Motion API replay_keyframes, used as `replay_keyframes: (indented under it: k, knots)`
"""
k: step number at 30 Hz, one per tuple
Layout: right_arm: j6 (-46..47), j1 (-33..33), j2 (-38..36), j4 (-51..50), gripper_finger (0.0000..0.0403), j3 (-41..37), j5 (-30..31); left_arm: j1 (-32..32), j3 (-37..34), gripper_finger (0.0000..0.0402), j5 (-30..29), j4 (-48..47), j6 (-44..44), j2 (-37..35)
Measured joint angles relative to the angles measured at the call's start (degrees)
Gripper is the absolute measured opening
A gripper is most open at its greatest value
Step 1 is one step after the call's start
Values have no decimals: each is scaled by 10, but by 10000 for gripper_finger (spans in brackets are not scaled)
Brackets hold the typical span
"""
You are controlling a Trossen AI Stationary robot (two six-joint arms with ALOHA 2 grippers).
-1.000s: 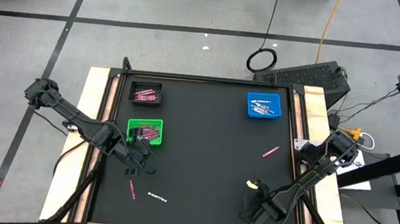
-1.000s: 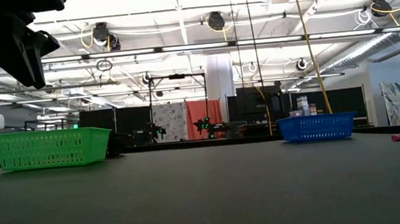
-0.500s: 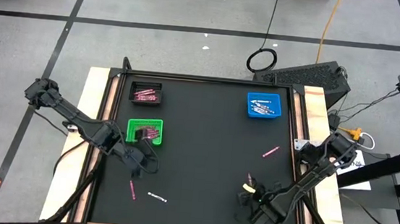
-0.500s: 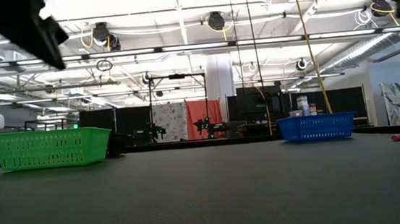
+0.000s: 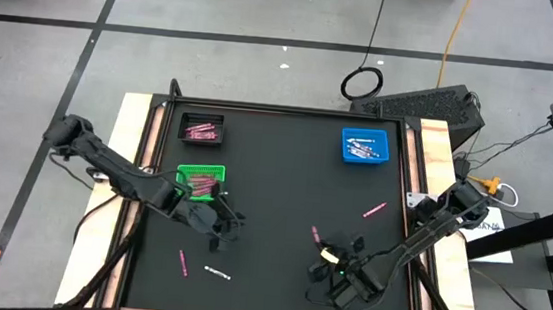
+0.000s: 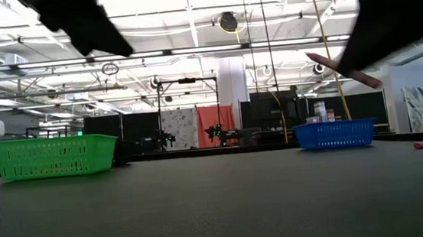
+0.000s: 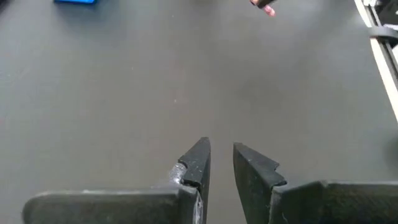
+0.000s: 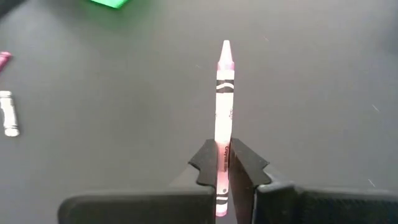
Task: Sort crayons
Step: Put the pink crayon into the black bin
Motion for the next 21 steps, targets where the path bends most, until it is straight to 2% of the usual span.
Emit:
replay_keyframes:
  k: [6, 14, 21]
  knots:
    - [-170, -26, 0, 96, 3, 24, 30, 23, 0, 75, 33, 129, 32, 70]
    - [-375, -35, -1, 244, 3, 47, 29, 28, 0, 75, 105, 286, 33, 146]
    - [-485, -37, -1, 341, 3, 51, 28, 29, 0, 75, 157, 389, 46, 165]
